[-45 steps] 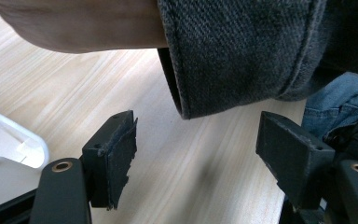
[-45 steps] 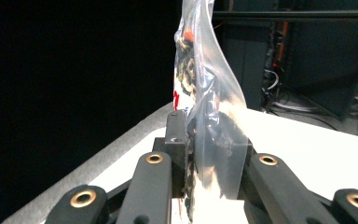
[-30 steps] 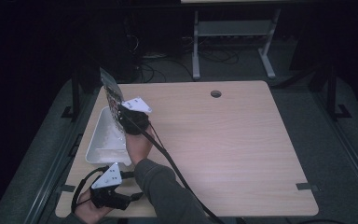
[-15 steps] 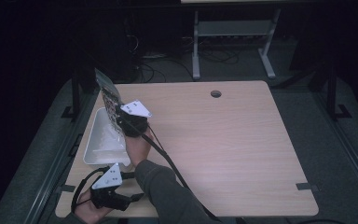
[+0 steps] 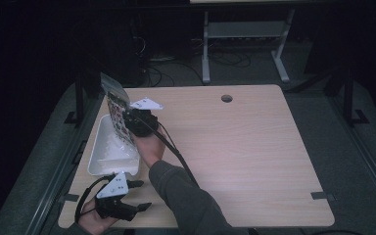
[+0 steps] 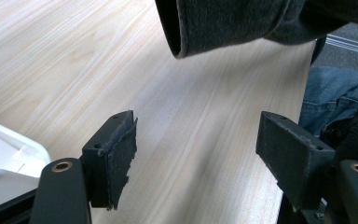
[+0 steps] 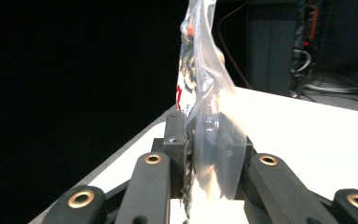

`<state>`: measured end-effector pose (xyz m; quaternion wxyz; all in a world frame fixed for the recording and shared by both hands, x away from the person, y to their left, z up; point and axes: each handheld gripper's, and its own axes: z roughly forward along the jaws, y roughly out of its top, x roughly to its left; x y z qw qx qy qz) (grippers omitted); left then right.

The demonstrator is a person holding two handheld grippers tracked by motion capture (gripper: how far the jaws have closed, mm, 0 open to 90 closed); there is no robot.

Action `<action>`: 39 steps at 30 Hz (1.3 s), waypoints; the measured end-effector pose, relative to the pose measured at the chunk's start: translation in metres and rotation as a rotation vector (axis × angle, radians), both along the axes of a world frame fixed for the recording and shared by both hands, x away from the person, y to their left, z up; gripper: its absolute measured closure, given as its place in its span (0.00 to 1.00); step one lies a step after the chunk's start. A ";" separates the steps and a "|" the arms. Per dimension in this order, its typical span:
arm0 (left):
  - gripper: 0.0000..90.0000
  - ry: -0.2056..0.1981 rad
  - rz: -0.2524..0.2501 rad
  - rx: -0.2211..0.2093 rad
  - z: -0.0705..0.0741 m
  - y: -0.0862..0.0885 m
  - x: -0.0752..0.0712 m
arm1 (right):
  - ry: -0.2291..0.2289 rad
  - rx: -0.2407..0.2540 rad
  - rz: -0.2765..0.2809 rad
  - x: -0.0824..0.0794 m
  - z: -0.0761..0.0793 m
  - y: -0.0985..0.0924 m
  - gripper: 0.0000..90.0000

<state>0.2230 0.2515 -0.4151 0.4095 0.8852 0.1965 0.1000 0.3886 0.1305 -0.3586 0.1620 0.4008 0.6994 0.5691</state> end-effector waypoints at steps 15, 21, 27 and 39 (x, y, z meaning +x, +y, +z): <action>0.31 0.005 -0.009 0.013 -0.001 0.001 -0.001 | -0.075 0.085 -0.094 -0.016 -0.022 0.013 0.85; 0.31 0.008 -0.006 0.012 -0.001 0.002 -0.001 | -0.141 0.035 -0.085 -0.026 -0.031 0.012 0.84; 0.31 0.006 -0.007 0.013 -0.002 0.001 -0.001 | -0.151 0.004 -0.062 -0.022 -0.030 0.005 0.78; 0.30 0.011 -0.004 0.016 -0.003 -0.001 0.001 | -0.040 0.073 0.094 -0.010 -0.026 -0.027 0.42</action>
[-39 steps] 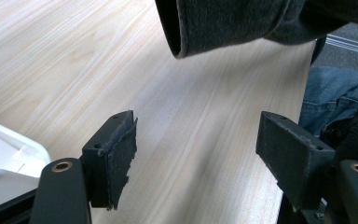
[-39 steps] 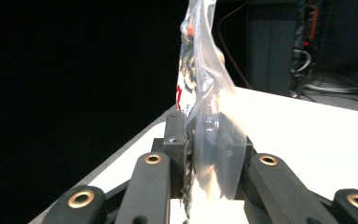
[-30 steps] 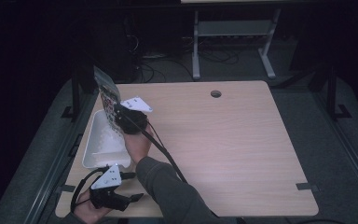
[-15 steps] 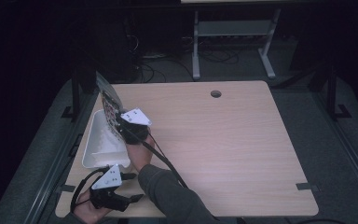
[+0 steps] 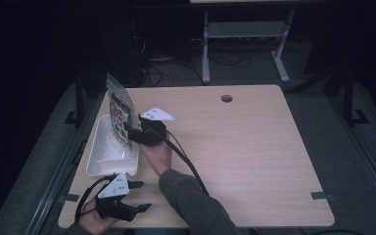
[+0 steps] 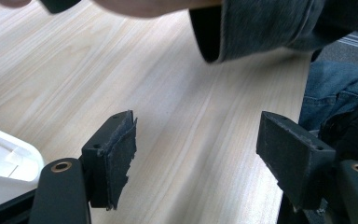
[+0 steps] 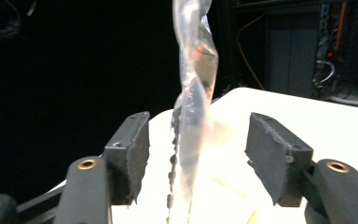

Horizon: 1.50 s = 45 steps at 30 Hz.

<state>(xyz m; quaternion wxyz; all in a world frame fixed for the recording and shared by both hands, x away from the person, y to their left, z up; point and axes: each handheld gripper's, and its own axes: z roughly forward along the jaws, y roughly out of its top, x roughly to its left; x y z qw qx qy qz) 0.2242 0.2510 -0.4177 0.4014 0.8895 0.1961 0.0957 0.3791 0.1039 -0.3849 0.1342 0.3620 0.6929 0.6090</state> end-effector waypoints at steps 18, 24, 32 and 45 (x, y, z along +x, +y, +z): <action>0.29 0.009 0.016 -0.010 -0.001 -0.003 0.005 | 0.032 0.000 0.090 -0.019 0.009 -0.056 0.35; 0.28 0.011 0.021 -0.015 -0.002 -0.004 0.005 | 0.042 -0.012 0.101 -0.027 0.009 -0.071 0.35; 0.28 0.012 0.024 -0.016 -0.002 -0.004 0.006 | 0.064 -0.024 0.100 -0.033 0.006 -0.099 0.33; 0.27 0.016 0.030 -0.020 -0.003 -0.005 0.008 | 0.094 -0.051 0.091 -0.042 0.000 -0.147 0.33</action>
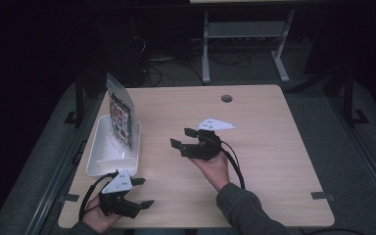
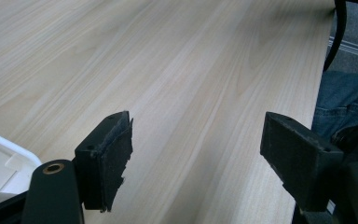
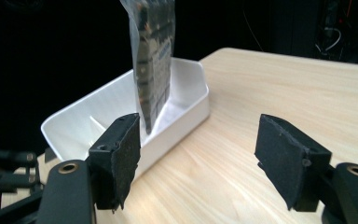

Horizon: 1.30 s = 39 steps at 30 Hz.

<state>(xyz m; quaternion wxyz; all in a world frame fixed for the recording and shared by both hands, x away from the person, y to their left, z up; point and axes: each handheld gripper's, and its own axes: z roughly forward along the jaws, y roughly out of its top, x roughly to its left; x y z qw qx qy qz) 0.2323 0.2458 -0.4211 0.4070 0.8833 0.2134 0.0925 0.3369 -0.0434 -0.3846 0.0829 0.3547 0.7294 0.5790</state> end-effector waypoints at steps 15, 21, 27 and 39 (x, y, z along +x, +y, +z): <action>0.26 0.000 -0.005 0.002 -0.001 -0.001 0.000 | 0.034 -0.025 -0.028 -0.016 -0.014 -0.045 0.32; 0.26 -0.002 -0.006 0.000 0.000 -0.001 0.000 | 0.044 -0.029 -0.035 -0.022 -0.017 -0.059 0.32; 0.26 -0.001 -0.008 0.000 0.000 -0.001 0.000 | 0.057 -0.036 -0.041 -0.029 -0.022 -0.073 0.32; 0.26 0.000 -0.012 -0.002 0.000 -0.003 -0.001 | 0.085 -0.049 -0.045 -0.047 -0.038 -0.097 0.32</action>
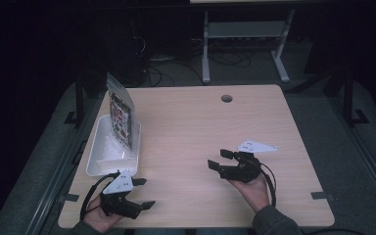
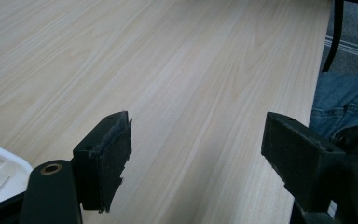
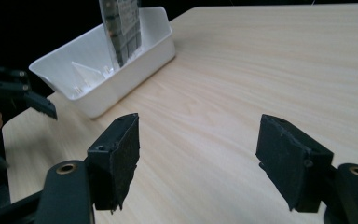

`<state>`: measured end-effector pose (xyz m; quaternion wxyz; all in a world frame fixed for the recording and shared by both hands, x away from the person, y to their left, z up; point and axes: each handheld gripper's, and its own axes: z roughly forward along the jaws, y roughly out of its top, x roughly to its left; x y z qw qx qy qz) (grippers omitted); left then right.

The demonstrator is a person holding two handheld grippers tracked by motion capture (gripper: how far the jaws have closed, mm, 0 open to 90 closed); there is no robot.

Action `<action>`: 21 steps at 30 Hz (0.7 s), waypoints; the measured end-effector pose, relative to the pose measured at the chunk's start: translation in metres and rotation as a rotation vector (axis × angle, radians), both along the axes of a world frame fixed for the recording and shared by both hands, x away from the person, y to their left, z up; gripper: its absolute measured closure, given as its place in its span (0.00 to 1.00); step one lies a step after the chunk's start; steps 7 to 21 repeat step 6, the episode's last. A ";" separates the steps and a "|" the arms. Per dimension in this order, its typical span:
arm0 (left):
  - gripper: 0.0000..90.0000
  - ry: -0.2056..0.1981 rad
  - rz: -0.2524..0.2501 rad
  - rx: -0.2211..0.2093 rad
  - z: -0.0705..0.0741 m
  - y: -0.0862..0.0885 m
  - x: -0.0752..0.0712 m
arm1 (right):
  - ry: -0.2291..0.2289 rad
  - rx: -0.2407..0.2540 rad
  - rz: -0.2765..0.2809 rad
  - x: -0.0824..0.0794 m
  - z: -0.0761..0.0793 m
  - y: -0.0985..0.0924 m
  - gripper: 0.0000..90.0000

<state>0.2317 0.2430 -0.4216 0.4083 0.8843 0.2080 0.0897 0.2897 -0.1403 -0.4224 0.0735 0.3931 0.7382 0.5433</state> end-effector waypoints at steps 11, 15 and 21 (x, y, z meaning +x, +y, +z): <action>0.26 -0.002 -0.004 0.002 0.000 -0.001 0.000 | 0.012 -0.003 -0.012 -0.012 -0.012 -0.012 0.32; 0.26 -0.002 -0.004 0.002 0.000 -0.001 0.000 | 0.012 -0.003 -0.012 -0.012 -0.012 -0.012 0.32; 0.26 -0.002 -0.004 0.002 0.000 -0.001 0.000 | 0.012 -0.003 -0.012 -0.012 -0.012 -0.012 0.32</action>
